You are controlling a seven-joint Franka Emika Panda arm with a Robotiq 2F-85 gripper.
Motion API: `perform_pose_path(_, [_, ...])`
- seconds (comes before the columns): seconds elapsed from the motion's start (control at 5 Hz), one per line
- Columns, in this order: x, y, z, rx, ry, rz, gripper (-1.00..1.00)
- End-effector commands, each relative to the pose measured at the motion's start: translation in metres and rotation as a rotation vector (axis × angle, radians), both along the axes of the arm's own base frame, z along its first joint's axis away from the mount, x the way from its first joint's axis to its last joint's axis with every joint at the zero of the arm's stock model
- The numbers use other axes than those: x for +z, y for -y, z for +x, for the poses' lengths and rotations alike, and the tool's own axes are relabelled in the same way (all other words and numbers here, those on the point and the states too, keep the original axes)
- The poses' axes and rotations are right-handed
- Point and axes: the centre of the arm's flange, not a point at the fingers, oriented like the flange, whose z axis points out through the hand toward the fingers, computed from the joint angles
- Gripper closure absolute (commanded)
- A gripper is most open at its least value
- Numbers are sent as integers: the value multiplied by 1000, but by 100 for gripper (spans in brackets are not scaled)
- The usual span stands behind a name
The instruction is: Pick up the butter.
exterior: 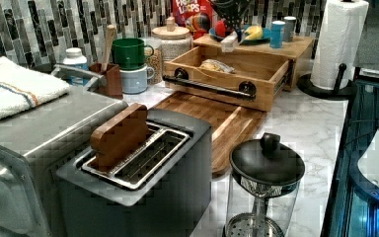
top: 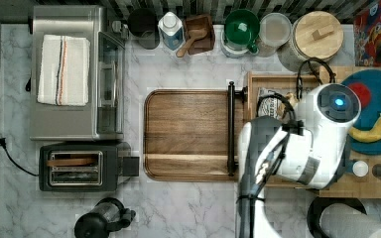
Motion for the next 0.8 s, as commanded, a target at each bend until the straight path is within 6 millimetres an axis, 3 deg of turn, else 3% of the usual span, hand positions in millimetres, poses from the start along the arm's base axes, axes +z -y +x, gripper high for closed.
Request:
perform_pose_path(0.2, [158, -132, 40, 43, 273, 20, 100])
perform_pose_path(0.6, [185, -164, 27, 39, 291, 80, 100])
perform_pose_path(0.8, [145, -190, 26, 84, 173, 69, 100])
